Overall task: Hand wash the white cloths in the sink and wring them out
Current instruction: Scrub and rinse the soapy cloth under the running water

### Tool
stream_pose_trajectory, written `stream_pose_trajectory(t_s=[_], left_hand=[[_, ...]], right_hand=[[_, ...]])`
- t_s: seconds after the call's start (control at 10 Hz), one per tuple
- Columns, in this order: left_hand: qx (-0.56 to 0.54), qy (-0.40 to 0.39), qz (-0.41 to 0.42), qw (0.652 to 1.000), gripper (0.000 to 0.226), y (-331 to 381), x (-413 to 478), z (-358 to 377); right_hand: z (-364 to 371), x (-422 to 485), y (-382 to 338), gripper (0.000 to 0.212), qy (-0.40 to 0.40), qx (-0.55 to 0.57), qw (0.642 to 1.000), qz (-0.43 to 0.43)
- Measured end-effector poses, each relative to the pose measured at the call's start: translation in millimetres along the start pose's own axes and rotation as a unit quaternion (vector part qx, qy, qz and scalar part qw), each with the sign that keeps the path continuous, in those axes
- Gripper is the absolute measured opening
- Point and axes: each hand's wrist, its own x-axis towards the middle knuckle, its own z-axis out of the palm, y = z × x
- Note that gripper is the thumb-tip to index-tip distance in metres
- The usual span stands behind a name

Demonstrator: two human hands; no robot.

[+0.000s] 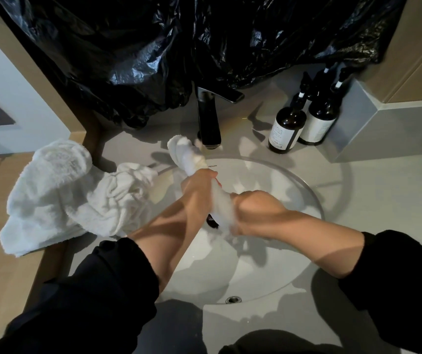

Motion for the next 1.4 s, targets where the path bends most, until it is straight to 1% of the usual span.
stream_pose_trajectory(t_s=[0.1, 0.2, 0.3, 0.4, 0.5, 0.6, 0.7, 0.8, 0.9, 1.0, 1.1, 1.2, 1.3, 1.4], left_hand=[[0.015, 0.008, 0.007, 1.000, 0.011, -1.4, -2.2, -1.7], [0.019, -0.039, 0.023, 0.999, 0.042, -0.4, -11.6, -2.4], [0.197, -0.097, 0.017, 0.975, 0.063, 9.0, -32.7, -18.3], [0.503, -0.001, 0.278, 0.818, 0.048, 13.7, -45.5, -51.4], [0.571, 0.041, 0.602, 0.556, 0.059, 9.5, -51.5, -69.9], [0.596, -0.030, 0.692, 0.406, 0.099, 0.3, -39.9, -52.3], [0.526, -0.041, 0.757, 0.386, 0.077, 3.8, -35.3, -28.5], [0.568, -0.083, 0.737, 0.356, 0.076, 4.5, -26.9, -27.7], [0.686, -0.111, 0.650, 0.308, 0.054, 1.5, -25.9, -27.9], [0.822, -0.103, 0.499, 0.255, 0.031, 5.0, -36.4, -17.7], [0.863, -0.121, 0.404, 0.276, 0.015, 8.6, -33.9, -9.5], [0.874, -0.196, 0.272, 0.350, 0.015, 18.4, -25.3, -8.5], [0.825, -0.285, 0.138, 0.469, 0.035, 33.0, -23.2, -11.7], [0.810, -0.298, 0.096, 0.496, 0.038, 34.3, -20.5, -20.9]], right_hand=[[3.0, 5.0, 5.9, 0.019, -0.016, 0.239, 0.971, 0.015], [1.9, 0.7, 14.1, 0.023, -0.021, 0.352, 0.933, 0.077], [11.9, -7.6, 33.8, 0.019, -0.037, 0.504, 0.858, 0.096], [22.5, -21.7, 55.3, 0.022, -0.026, 0.573, 0.813, 0.100], [24.7, -30.6, 67.8, 0.035, -0.054, 0.706, 0.703, 0.063], [19.9, -33.9, 74.1, 0.039, -0.081, 0.769, 0.633, -0.024], [19.3, -32.1, 73.3, 0.041, -0.123, 0.794, 0.591, -0.073], [21.9, -35.4, 71.3, 0.032, -0.185, 0.784, 0.590, -0.063], [19.8, -36.8, 59.0, 0.041, -0.186, 0.719, 0.670, 0.025], [19.9, -29.6, 37.4, 0.031, -0.177, 0.613, 0.762, 0.110], [19.8, -19.8, 24.1, 0.020, -0.147, 0.529, 0.825, 0.135], [15.3, -13.6, 14.1, 0.018, -0.124, 0.463, 0.868, 0.131], [17.4, -7.0, 6.2, 0.027, -0.087, 0.442, 0.885, 0.116], [28.1, -0.8, 2.9, 0.033, -0.057, 0.443, 0.887, 0.116]])
